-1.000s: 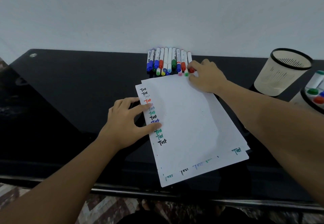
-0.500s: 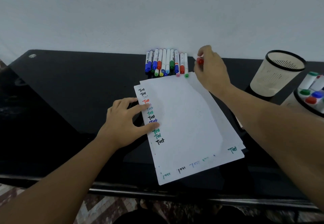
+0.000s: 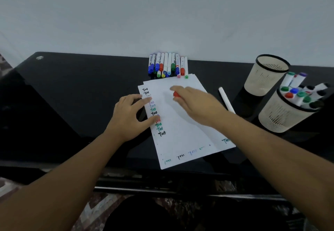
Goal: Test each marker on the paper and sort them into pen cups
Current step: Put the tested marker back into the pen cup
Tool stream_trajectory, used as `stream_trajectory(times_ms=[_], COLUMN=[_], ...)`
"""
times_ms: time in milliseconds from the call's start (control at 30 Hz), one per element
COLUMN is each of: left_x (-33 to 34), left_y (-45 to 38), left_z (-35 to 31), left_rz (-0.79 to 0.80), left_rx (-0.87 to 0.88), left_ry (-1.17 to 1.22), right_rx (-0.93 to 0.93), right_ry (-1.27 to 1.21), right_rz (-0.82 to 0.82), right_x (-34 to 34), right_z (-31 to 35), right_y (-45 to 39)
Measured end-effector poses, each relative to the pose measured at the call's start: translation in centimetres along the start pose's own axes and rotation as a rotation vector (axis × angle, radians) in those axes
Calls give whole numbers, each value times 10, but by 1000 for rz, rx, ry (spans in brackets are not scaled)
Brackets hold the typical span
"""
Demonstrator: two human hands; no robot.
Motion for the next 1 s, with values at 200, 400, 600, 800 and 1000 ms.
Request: stream_trajectory(times_ms=[200,400,600,800,1000], left_x=[-1,3,-4,-4,-2], left_y=[10,24,28,26,22], left_z=[-18,-40,-52,-55,-31], left_rz=[67,66,-9,-19,-17], left_rx=[6,90,215,262,95], left_ry=[130,78,34,6,3], right_rx=[16,-50,-63,-35,104], right_ry=[-79,151,206,175,-158], right_rz=[73,112,28,34,41], right_x=[24,32,30,32,13], right_z=[14,34,41,36,30], right_y=[24,31,32,29,32])
Point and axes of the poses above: each hand's wrist, its own y-axis away from the middle knuckle, its own x-axis out of the palm, z = x × y, the point moved 10 cm from there along -y, towards the middle knuckle, and after that the axes turned 8 degrees about x, right-handed, at the moved point
